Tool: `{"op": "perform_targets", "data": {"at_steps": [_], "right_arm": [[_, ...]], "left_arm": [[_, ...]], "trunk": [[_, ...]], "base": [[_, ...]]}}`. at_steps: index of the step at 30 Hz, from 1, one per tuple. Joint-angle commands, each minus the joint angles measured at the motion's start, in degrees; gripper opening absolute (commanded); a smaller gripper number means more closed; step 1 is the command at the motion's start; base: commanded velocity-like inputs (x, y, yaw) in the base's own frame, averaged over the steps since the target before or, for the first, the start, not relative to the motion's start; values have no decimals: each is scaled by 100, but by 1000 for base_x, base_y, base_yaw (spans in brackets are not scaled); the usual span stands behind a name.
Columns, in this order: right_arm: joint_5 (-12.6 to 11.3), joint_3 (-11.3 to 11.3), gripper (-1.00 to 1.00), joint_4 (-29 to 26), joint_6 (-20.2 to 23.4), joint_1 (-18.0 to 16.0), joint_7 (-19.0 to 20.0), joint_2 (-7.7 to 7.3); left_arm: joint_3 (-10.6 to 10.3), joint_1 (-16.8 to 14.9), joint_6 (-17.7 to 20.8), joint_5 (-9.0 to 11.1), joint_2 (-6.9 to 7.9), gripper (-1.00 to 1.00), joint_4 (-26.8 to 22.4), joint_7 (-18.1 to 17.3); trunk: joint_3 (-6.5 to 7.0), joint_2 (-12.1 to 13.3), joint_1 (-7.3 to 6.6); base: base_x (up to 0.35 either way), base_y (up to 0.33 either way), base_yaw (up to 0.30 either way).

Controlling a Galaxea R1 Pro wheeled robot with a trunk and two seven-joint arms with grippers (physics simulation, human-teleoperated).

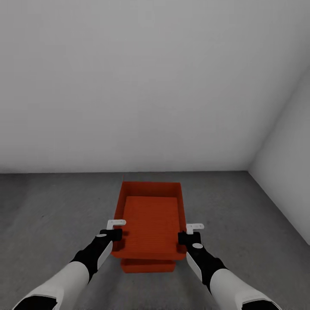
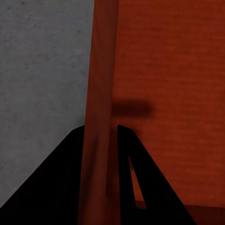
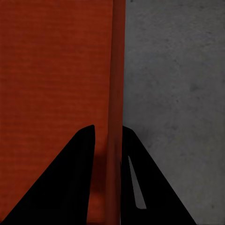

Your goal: Move the two storage containers from the living room to the garage. In the garage, place one container on the floor and stack the other container on top of it (either order is fine).

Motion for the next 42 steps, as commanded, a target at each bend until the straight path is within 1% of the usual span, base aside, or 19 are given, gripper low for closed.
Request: {"op": "perform_targets", "data": {"at_steps": [1,26,42], "right_arm": [[-25,-89,-100,18,-17,-1,-117,-118],[-25,-89,-100,18,-25,-2,-110,-118],[-25,-90,-100,18,-36,-1,-100,-121]], "left_arm": [[199,-5,-75,-80,73,-100,-32,209],[198,-5,-74,-80,73,-100,-32,209],[198,-5,-77,-80,73,-100,-32,209]], "trunk": [[-14,-3,0],[-236,-3,0],[-246,-3,0]], "base": [[0,0,0],[0,0,0],[0,0,0]]}}
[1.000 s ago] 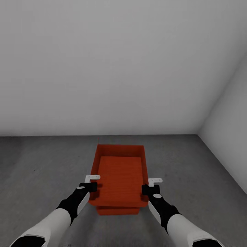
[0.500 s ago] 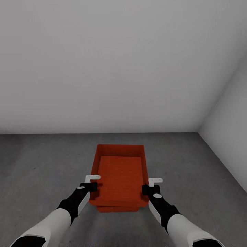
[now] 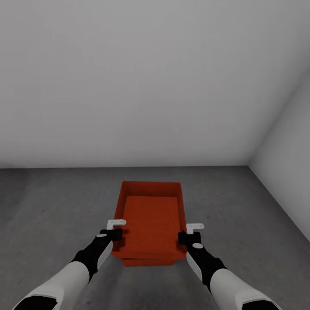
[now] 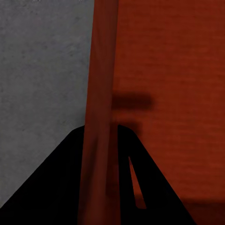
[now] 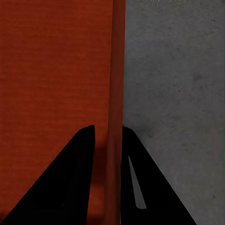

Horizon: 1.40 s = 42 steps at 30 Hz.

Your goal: Move the two storage containers from the living room to the garage. In the garage, place one container on the floor and stack the other container on top of it (either order is fine).

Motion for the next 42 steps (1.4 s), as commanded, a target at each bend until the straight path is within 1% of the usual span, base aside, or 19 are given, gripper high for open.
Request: {"op": "perform_targets", "data": {"at_steps": [1,14,25,28,37,42], "right_arm": [[-31,-88,-100,21,-22,-2,-104,-115],[-31,-89,-100,21,-7,0,-107,-90],[-31,-95,-100,21,-9,0,-106,-103],[-31,-96,-100,21,-14,0,-104,-104],[-31,-91,-100,22,-19,-1,-104,-104],[-31,-87,-100,29,-26,0,-111,-96]], "left_arm": [[201,-5,-51,-80,78,-100,-32,203],[202,-5,-53,-80,78,-100,-32,203],[201,-5,-51,-80,78,-100,-31,203],[201,-5,-51,-80,78,-100,-28,203],[201,-6,-51,-80,78,-100,-24,203],[201,-5,-51,-80,78,-100,-24,203]], "trunk": [[-5,-3,0],[-5,-3,0],[-5,-3,0],[-5,-3,0],[-5,-3,0],[-5,-3,0]], "base": [[0,0,0],[0,0,12],[0,0,235],[0,0,126],[0,0,19],[0,0,-138]]}}
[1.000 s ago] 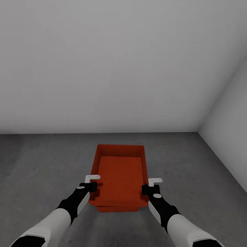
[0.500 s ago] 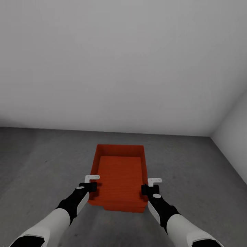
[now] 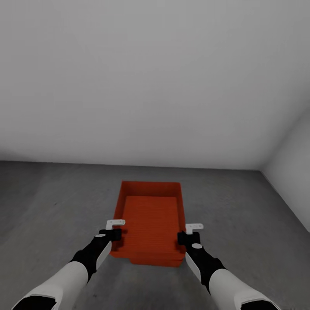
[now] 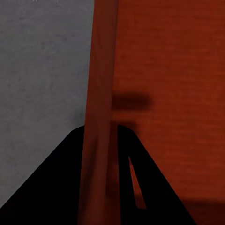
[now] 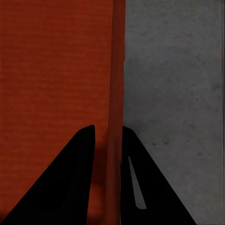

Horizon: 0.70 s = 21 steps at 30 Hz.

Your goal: Move the two storage containers from the living room to the garage. In the garage, place one container on the floor and stack the other container on top of it (either order is fine).

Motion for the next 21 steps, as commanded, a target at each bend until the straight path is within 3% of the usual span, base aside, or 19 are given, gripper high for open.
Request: {"op": "perform_targets", "data": {"at_steps": [1,21], "right_arm": [[-35,-91,-100,20,-13,-3,-54,-143],[-28,-90,-100,20,-13,-4,-55,-147]], "left_arm": [[188,-3,-38,-76,29,-100,-35,277],[188,-3,-37,-76,29,-100,-21,277]], "trunk": [[-5,-3,0],[-5,-3,0]], "base": [[0,0,-222],[1,0,-28]]}}
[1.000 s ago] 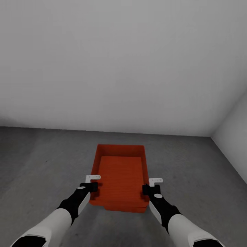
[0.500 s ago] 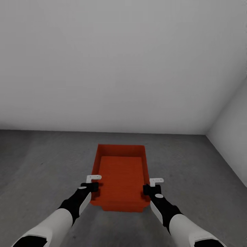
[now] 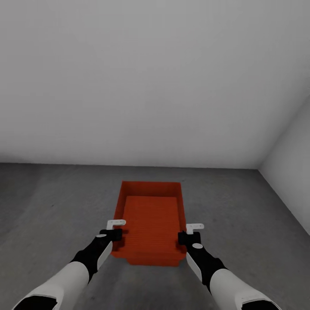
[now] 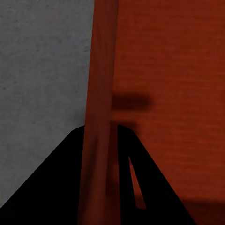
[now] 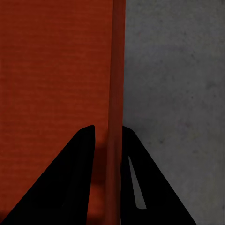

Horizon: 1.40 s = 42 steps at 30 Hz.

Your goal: Move the two storage containers from the living room to the garage. In the garage, place one container on the floor and stack the other container on top of it (either order is fine).

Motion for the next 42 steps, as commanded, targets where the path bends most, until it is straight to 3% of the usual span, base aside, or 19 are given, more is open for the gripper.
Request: {"op": "perform_targets", "data": {"at_steps": [1,13,42], "right_arm": [[-29,-94,-100,20,-14,-2,-97,-109],[-28,-94,-100,20,-21,-1,-97,-112],[-28,-94,-100,20,-23,-1,-97,-112]], "left_arm": [[191,-5,-20,-80,70,-100,-32,220],[191,-5,-25,-80,70,-100,-40,220],[198,-5,-24,-71,70,-100,-3,220]], "trunk": [[-4,-3,0],[-4,-3,0],[-4,-3,0]], "base": [[31,0,0],[151,0,0],[-31,0,0]]}}
